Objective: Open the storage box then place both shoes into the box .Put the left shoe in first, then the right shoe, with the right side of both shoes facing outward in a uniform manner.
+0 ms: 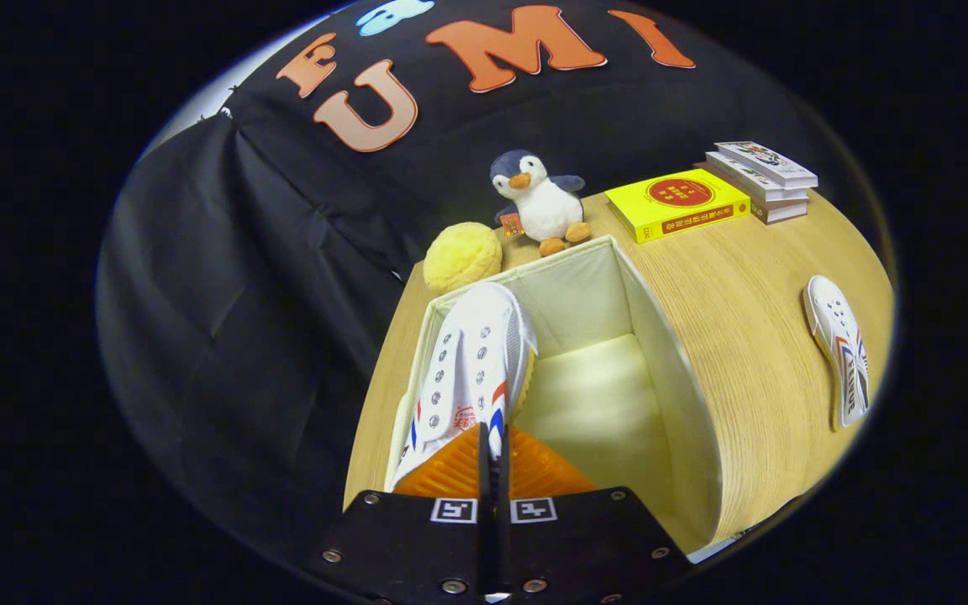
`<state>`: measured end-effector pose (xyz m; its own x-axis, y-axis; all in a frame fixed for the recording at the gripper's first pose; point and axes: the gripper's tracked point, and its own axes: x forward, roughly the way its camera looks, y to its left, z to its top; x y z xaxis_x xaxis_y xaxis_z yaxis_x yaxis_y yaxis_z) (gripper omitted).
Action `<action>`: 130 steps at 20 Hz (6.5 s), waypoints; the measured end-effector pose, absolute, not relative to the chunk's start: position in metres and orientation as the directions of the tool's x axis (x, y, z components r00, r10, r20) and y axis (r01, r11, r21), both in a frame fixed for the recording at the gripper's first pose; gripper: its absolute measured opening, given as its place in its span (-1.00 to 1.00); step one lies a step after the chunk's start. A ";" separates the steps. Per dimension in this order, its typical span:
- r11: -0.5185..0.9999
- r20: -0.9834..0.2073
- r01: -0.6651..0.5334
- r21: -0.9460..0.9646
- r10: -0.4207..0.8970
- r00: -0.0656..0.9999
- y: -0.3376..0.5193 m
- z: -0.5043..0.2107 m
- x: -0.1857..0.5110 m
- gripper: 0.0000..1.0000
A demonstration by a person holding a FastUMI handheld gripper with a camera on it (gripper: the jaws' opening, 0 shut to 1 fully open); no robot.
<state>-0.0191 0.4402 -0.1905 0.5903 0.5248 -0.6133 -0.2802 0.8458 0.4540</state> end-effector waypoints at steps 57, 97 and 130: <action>0.975 -0.818 0.003 0.222 0.185 0.545 0.038 -0.331 0.069 0.36; 0.984 -0.653 0.065 0.168 0.062 0.755 0.102 -0.347 0.026 -0.12; 0.980 -0.618 -0.146 0.132 0.197 0.761 0.361 -0.202 0.000 -0.99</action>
<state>0.0002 0.3608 -0.2022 0.7613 0.1967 -0.6178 -0.1459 0.9804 0.1324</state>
